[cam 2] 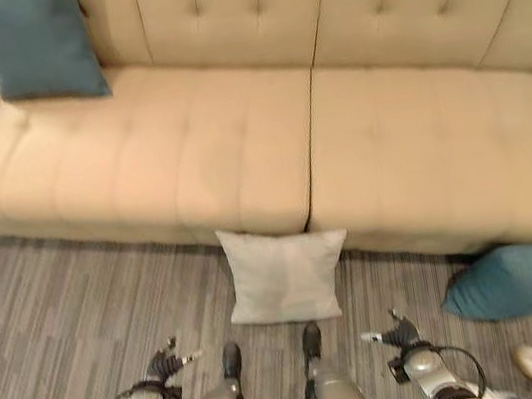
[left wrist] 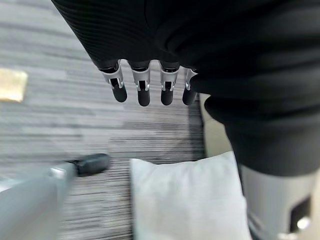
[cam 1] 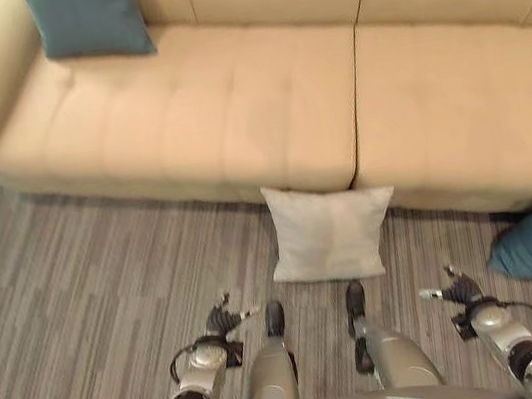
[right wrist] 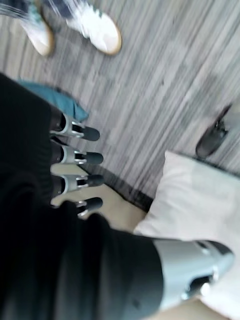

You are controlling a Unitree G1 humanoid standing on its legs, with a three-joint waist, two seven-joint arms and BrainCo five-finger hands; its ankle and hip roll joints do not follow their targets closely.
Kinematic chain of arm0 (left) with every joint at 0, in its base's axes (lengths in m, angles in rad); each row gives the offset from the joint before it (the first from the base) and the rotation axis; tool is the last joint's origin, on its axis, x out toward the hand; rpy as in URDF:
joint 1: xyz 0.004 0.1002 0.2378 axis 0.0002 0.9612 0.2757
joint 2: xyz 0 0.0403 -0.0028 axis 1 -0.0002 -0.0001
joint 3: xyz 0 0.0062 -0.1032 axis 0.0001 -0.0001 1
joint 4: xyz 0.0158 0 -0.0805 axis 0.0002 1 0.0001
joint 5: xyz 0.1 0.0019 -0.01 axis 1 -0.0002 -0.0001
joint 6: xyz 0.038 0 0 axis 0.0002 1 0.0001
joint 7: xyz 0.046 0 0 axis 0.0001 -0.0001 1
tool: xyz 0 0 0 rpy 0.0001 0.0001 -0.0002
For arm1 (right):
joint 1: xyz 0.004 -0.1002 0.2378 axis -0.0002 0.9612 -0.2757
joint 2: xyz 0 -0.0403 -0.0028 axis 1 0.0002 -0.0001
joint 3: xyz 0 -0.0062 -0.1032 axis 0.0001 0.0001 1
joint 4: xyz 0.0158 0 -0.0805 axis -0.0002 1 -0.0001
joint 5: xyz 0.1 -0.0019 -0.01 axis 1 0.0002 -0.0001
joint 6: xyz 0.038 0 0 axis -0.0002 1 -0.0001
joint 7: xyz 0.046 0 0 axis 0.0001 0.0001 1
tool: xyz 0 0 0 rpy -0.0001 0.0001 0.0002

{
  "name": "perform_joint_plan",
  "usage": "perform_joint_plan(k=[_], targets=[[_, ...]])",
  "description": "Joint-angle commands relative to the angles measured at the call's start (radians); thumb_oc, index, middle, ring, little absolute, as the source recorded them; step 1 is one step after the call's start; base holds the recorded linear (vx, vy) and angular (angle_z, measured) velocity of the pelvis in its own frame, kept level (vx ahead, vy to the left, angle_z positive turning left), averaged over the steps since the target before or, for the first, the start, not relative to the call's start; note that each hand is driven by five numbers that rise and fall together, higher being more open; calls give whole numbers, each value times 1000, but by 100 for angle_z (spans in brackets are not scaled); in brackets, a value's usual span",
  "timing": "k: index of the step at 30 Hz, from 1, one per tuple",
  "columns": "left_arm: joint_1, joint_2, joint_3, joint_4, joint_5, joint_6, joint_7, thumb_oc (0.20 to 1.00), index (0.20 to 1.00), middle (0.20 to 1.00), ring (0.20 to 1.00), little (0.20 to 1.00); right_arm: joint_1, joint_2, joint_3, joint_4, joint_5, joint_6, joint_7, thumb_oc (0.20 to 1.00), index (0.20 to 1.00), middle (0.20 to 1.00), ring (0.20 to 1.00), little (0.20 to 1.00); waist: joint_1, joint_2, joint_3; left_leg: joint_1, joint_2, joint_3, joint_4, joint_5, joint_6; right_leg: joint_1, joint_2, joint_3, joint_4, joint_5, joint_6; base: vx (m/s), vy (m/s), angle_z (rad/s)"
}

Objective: Pick up all the scattered cushions and arrange them neatly on the sofa.

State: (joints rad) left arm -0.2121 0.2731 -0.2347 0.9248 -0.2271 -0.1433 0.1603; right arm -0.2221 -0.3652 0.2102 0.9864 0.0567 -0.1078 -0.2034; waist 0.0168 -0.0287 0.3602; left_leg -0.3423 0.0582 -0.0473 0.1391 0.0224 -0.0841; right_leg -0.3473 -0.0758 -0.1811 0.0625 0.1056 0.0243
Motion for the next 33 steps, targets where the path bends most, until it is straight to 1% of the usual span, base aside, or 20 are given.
perform_joint_plan(k=[1, 4, 5, 7, 8, 9, 10, 12, 13, 14, 15, 17, 18, 19, 22, 24, 27, 30, 33], targets=[[7, 19, -8, 20, -65, -51, 57, 1000, 1000, 1000, 1000, 1000, 22, -13, 21, -30, 47, -23, -63, 1000, 1000, 1000, 1000, 1000, -5, -33, -46, -30, -59, -29, 42, -48, 30, -8, -57, -5, 87, -101, 66, -154, 24, 7], [-39, 23, -19, -7, -98, -65, 82, 1000, 1000, 1000, 1000, 1000, -35, -8, 27, -65, 66, -31, -103, 1000, 1000, 1000, 1000, 1000, -8, -34, -21, -119, -62, -25, 74, -39, 30, -97, -66, -5, 114, -92, 65, -170, 25, 8], [-76, 27, -28, -23, -109, -75, 103, 1000, 1000, 1000, 1000, 1000, -75, -6, 38, -78, 69, -37, -128, 1000, 1000, 1000, 1000, 1000, -11, -33, -7, -185, -64, -23, 97, -33, 30, -163, -72, -5, 136, -83, 67, -200, 36, 5], [-122, 31, -39, -34, -124, -87, 122, 1000, 1000, 1000, 1000, 1000, -123, -7, 52, -91, 64, -39, -159, 1000, 1000, 1000, 1000, 1000, -16, -33, 8, -253, -62, -19, 121, -26, 27, -231, -78, -1, 155, -75, 69, -179, 34, 9], [-143, 34, -43, -40, -128, -91, 135, 1000, 1000, 1000, 1000, 1000, -142, -6, 53, -107, 69, -44, -171, 1000, 1000, 1000, 1000, 1000, -19, -34, 10, -288, -65, -17, 133, -24, 27, -262, -80, 2, 158, -68, 69, -95, 17, 8], [-172, 34, -48, -56, -134, -100, 152, 1000, 1000, 1000, 1000, 1000, -169, -3, 57, -124, 71, -51, -198, 1000, 1000, 1000, 1000, 1000, -21, -32, 14, -324, -58, -23, 144, -45, 22, -303, -77, 11, 173, -85, 77, -28, 2, 5], [-174, 34, -48, -54, -134, -100, 152, 1000, 1000, 1000, 1000, 1000, -170, -3, 58, -123, 71, -51, -199, 1000, 1000, 1000, 1000, 1000, -20, -31, 10, -330, -56, -23, 151, -53, 21, -310, -76, 13, 180, -91, 77, -46, 5, -2], [-241, 40, -62, -84, -148, -113, 187, 1000, 1000, 1000, 1000, 1000, -228, 5, 41, -151, 86, -69, -256, 1000, 1000, 1000, 1000, 1000, -32, -27, 10, -441, -65, -28, 176, -47, 19, -416, -81, 23, 203, -84, 79, -94, 12, -5], [-241, 40, -62, -83, -148, -113, 187, 1000, 1000, 1000, 1000, 1000, -228, 5, 41, -151, 86, -69, -256, 1000, 1000, 1000, 1000, 1000, -32, -27, 7, -446, -65, -28, 178, -47, 19, -420, -82, 23, 205, -85, 79, -90, 20, 3], [-284, 42, -68, -87, -149, -118, 204, 1000, 1000, 1000, 1000, 1000, -264, 5, 38, -155, 88, -75, -284, 1000, 1000, 1000, 1000, 1000, -37, -22, 13, -495, -69, -28, 190, -44, 19, -473, -86, 31, 221, -84, 80, -43, 19, 7], [-285, 42, -68, -86, -149, -118, 204, 1000, 1000, 1000, 1000, 1000, -266, 5, 38, -155, 88, -75, -284, 1000, 1000, 1000, 1000, 1000, -37, -22, 11, -499, -69, -28, 191, -45, 19, -477, -86, 31, 223, -84, 80, -87, 44, 7], [-360, 48, -81, -97, -155, -122, 226, 1000, 1000, 1000, 1000, 1000, -327, 1, 35, -166, 93, -84, -324, 1000, 1000, 1000, 1000, 1000, -46, -13, 11, -593, -72, -31, 204, -37, 19, -575, -96, 42, 253, -79, 84, -71, 30, 4], [-361, 48, -81, -96, -155, -122, 226, 1000, 1000, 1000, 1000, 1000, -328, 1, 35, -166, 93, -84, -324, 1000, 1000, 1000, 1000, 1000, -47, -13, 9, -597, -72, -31, 205, -37, 19, -579, -96, 42, 255, -79, 84, -55, 10, 1], [-403, 52, -88, -104, -161, -124, 238, 1000, 1000, 1000, 1000, 1000, -360, -5, 33, -168, 96, -85, -343, 1000, 1000, 1000, 1000, 1000, -52, -9, 9, -637, -73, -31, 205, -31, 20, -625, -100, 46, 267, -79, 86, -37, 19, 2], [-484, 61, -102, -93, -169, -126, 252, 1000, 1000, 1000, 1000, 1000, -417, -17, 38, -153, 105, -91, -361, 1000, 1000, 1000, 1000, 1000, -59, -6, -1, -711, -74, -36, 208, -20, 22, -708, -110, 54, 295, -78, 93, -31, 3, 4], [-520, 71, -109, -80, -173, -125, 256, 1000, 1000, 1000, 1000, 1000, -446, -23, 41, -149, 108, -89, -368, 1000, 1000, 1000, 1000, 1000, -63, -5, -5, -742, -76, -37, 211, -17, 23, -745, -110, 60, 310, -80, 94, -49, -4, 2], [-618, 82, -121, -46, -191, -121, 268, 1000, 1000, 1000, 1000, 1000, -522, -37, 53, -122, 121, -88, -382, 1000, 1000, 1000, 1000, 1000, -72, 1, -15, -822, -76, -31, 216, -4, 25, -836, -112, 74, 346, -77, 104, -36, 2, -1], [-624, 83, -118, -52, -191, -122, 272, 1000, 1000, 1000, 1000, 1000, -522, -38, 54, -130, 114, -88, -382, 1000, 1000, 1000, 1000, 1000, -75, 2, -20, -837, -75, -31, 216, -1, 26, -852, -112, 75, 350, -76, 105, 0, 0, 0], [-621, 69, -116, -57, -191, -120, 275, 1000, 1000, 1000, 1000, 1000, -509, -34, 51, -137, 102, -89, -383, 1000, 1000, 1000, 1000, 1000, -78, 3, -38, -853, -78, -33, 217, 1, 29, -873, -108, 77, 360, -75, 105, 0, 0, 0]])
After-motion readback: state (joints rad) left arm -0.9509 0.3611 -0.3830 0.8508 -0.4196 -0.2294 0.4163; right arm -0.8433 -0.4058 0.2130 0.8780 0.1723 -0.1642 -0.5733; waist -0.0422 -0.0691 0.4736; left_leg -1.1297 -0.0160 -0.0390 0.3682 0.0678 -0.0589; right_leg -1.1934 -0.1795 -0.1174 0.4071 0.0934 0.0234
